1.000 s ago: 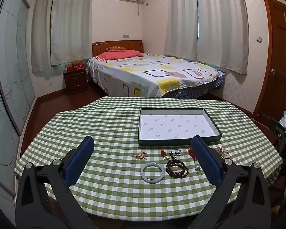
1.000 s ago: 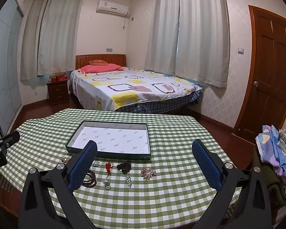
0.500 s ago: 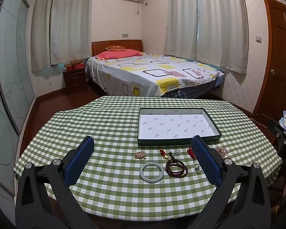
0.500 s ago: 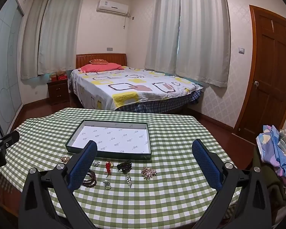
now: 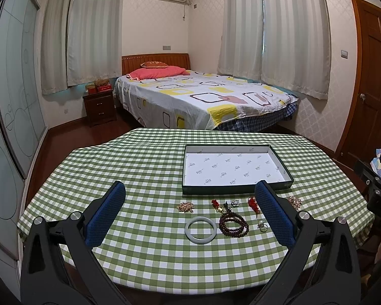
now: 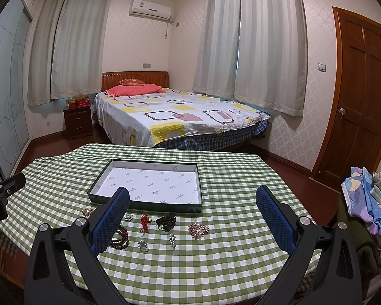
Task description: Organize jewelry
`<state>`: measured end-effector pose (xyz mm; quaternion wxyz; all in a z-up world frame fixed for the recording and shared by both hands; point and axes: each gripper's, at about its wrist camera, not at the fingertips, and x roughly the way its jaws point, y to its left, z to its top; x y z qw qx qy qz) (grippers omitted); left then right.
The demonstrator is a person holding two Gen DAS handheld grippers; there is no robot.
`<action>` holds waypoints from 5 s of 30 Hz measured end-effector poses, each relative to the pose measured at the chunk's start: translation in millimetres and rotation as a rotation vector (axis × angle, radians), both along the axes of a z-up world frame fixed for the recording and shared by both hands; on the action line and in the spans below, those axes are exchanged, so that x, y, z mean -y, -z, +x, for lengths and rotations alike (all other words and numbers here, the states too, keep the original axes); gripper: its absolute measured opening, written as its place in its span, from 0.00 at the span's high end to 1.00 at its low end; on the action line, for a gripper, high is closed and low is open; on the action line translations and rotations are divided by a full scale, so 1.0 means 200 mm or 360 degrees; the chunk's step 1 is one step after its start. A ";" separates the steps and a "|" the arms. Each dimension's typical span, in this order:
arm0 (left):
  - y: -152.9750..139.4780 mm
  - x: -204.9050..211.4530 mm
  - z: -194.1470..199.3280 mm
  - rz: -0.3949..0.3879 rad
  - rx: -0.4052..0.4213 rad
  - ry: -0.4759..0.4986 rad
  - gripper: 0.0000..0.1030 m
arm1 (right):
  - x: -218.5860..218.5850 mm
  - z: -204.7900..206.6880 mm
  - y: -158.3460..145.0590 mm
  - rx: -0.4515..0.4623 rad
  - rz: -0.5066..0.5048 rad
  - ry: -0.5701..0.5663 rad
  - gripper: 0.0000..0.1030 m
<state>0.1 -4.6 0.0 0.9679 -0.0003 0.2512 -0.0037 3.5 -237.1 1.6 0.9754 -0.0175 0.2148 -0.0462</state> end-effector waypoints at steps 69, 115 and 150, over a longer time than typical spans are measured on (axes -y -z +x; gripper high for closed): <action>0.12 -0.04 0.08 -0.0046 -0.0062 -0.0025 0.04 | 0.00 0.07 0.16 -0.0036 0.0058 -0.0025 0.06; 1.03 0.02 0.69 0.0028 -0.0701 0.0070 0.06 | 0.12 0.49 0.90 -0.0474 0.0263 -0.0053 0.07; 0.99 -0.12 0.67 -0.0048 -0.0613 -0.0057 0.33 | 0.03 0.69 1.00 -0.0689 0.0235 -0.0171 0.61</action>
